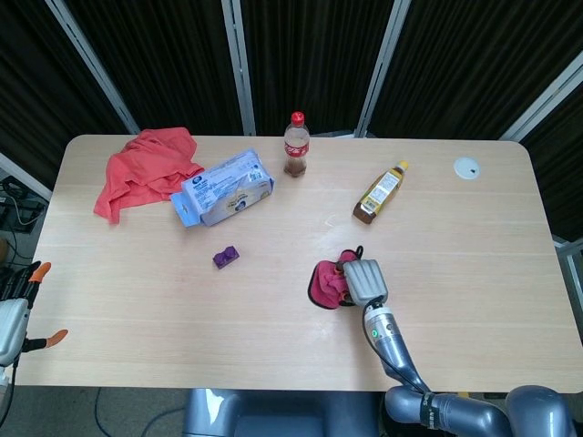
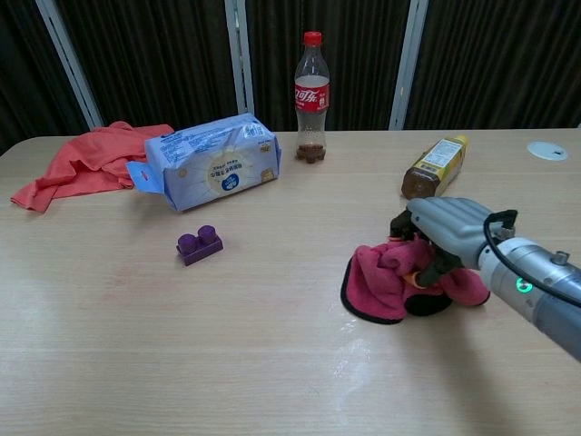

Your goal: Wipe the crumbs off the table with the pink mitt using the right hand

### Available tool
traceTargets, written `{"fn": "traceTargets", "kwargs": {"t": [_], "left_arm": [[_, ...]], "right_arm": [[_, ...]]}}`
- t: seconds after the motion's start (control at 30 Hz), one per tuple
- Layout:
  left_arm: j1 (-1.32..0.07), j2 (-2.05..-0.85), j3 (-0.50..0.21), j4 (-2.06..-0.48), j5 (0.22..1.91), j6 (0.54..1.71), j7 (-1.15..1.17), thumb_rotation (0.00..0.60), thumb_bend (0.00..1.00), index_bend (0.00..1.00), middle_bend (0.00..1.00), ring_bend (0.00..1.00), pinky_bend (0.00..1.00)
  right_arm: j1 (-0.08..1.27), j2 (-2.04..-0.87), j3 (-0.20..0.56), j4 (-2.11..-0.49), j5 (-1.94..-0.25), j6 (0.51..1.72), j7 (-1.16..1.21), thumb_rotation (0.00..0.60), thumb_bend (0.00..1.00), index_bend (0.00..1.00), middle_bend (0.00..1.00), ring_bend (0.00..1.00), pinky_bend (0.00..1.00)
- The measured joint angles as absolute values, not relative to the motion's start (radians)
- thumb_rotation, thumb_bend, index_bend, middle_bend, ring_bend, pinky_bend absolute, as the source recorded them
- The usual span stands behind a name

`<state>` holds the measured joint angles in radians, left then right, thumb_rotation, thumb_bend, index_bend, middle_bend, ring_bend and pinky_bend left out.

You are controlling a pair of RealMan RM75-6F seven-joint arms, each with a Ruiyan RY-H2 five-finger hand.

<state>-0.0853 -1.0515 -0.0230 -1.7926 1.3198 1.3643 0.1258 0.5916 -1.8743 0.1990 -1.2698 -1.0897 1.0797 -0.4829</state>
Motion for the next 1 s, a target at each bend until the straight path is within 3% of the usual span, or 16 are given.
{"fn": "traceTargets", "kwargs": {"t": [0.43,1.0], "left_arm": [[-0.086,-1.047,-0.023,-1.794,1.315,1.36,0.116,0.6,0.0,0.07,0.0,0.0,0.0],[-0.086,-1.051,-0.023,-1.798,1.308,1.362,0.134,0.6,0.0,0.07,0.0,0.0,0.0]], "right_arm": [[0.612,-1.929,0.221,-1.147,-1.075,1.093,-0.524,0.6,0.5,0.75,0.62,0.51,0.7],[0.541,-1.795,0.259,-1.028,-0.998,1.11,-0.525,0.6,0.5,0.75,0.62,0.51,0.7]]}}
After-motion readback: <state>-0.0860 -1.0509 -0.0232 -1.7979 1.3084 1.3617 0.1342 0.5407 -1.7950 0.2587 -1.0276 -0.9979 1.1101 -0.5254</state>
